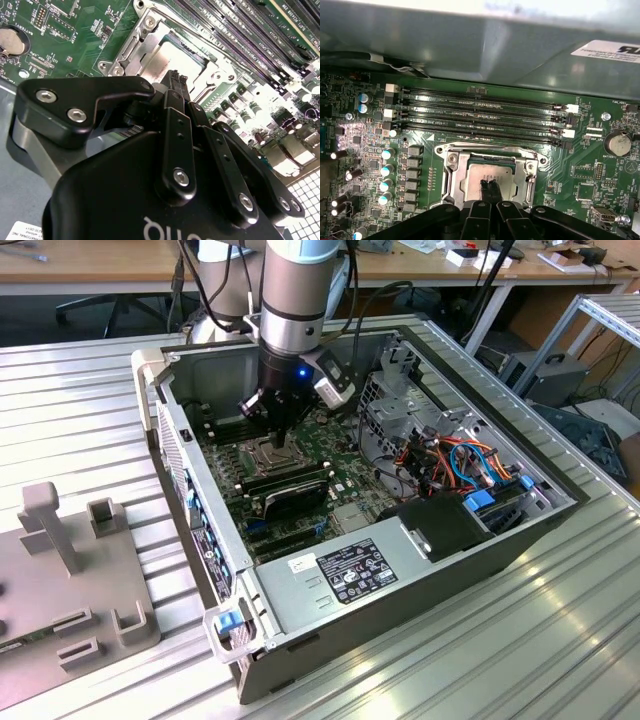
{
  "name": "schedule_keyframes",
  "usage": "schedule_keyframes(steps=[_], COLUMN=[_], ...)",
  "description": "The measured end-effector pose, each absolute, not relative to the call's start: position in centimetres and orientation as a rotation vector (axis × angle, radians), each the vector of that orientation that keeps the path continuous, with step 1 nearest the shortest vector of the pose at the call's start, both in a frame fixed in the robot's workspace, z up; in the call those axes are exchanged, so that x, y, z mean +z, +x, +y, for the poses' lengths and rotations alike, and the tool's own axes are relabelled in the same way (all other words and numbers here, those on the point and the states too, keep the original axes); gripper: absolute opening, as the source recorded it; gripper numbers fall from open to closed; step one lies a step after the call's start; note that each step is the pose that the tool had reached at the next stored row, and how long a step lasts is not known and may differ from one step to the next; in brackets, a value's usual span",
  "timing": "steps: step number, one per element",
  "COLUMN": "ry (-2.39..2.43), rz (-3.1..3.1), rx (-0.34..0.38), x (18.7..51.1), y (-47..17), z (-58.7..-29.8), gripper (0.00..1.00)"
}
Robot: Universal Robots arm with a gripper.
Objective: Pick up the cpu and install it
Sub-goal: 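Install the second cpu locking lever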
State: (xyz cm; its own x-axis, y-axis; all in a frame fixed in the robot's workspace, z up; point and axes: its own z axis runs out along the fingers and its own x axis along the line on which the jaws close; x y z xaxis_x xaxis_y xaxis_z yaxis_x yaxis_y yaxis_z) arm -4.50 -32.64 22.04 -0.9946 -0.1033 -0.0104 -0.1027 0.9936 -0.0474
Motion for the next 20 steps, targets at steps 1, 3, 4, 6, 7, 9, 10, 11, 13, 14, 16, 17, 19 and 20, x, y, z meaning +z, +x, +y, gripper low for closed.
schedule_keyframes(steps=[1,3,4,6,7,9,10,11,13,14,16,17,19,20], ry=[-0.161,-0.161,-0.161,-0.161,-0.161,-0.161,-0.161,-0.161,-0.161,-0.161,-0.161,-0.161,-0.161,-0.161], rz=[3.124,3.124,3.124,3.124,3.124,3.123,3.124,3.124,3.124,3.124,3.124,3.124,3.124,3.124], rx=[-0.073,-0.073,-0.073,-0.073,-0.073,-0.073,-0.073,-0.073,-0.073,-0.074,-0.073,-0.073,-0.073,-0.073], x=[22.08,22.15,22.24,22.37,22.41,22.42,22.43,22.44,22.45,22.5,22.56,22.58,22.58,22.58], y=[-4.5,-4.5,-4.5,-4.5,-4.5,-4.5,-4.5,-4.5,-4.5,-4.5,-4.5,-4.5,-4.5,-4.5], z=[-32.64,-32.64,-32.64,-32.64,-32.64,-32.64,-32.64,-32.64,-32.64,-32.64,-32.64,-32.64,-32.64,-32.64], gripper=[0.11,0.11,0.11,0.11,0.11,0.11,0.11,0.11,0.11,0.11,0.11,0.11,0.11,0.11])
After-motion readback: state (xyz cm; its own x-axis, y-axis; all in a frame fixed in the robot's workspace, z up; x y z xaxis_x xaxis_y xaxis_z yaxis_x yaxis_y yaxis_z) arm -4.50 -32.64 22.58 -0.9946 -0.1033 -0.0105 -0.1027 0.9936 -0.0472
